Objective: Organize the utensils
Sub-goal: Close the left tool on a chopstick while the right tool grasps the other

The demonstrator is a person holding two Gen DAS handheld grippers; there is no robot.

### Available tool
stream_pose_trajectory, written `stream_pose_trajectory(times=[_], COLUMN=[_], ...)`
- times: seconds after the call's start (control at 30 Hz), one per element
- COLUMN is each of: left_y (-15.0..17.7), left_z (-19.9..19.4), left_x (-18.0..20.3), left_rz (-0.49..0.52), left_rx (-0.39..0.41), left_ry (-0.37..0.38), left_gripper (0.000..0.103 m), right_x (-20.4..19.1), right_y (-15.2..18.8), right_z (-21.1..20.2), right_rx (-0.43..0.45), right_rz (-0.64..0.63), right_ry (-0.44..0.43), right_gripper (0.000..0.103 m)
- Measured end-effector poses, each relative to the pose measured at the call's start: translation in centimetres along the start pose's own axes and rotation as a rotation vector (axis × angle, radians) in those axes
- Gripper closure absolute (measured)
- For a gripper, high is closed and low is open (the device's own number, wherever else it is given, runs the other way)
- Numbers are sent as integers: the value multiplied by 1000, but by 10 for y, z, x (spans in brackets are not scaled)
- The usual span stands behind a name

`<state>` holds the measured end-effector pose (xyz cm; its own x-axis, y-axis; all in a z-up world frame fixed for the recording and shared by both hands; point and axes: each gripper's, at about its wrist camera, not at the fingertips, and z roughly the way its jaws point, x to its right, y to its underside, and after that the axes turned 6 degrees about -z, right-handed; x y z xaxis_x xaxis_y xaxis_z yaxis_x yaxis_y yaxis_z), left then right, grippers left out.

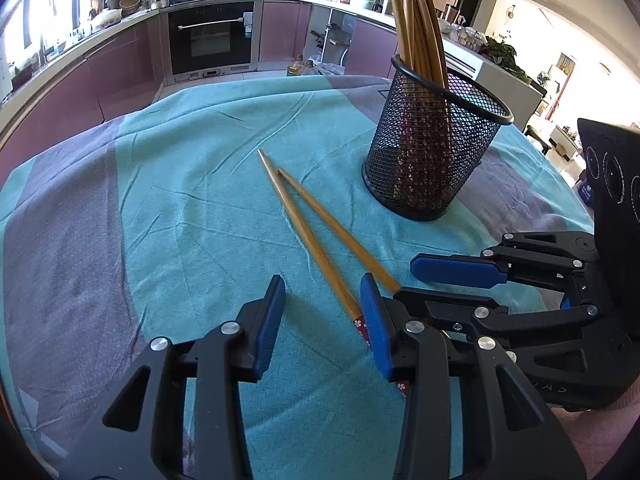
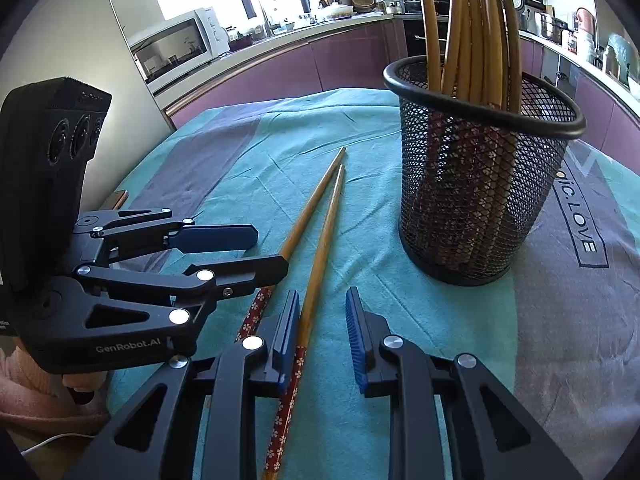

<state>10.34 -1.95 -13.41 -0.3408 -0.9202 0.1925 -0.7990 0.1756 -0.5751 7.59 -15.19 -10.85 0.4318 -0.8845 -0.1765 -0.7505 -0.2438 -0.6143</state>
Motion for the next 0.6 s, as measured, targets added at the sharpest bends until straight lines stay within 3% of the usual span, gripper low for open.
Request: stream_pose_trajectory(times=[0.3,0.6], left_y=[2,10], left_z=[7,0], left_x=[11,3], left_rz=[30,-3], left_rx=[1,-2], left_ry=[-44,-58], left_gripper=[66,84], right_x=[3,2], right_y=[0,-3], right_z=[0,2], right_rx=[4,5], right_rz=[11,13], right_ry=[2,7], right_gripper=[82,82])
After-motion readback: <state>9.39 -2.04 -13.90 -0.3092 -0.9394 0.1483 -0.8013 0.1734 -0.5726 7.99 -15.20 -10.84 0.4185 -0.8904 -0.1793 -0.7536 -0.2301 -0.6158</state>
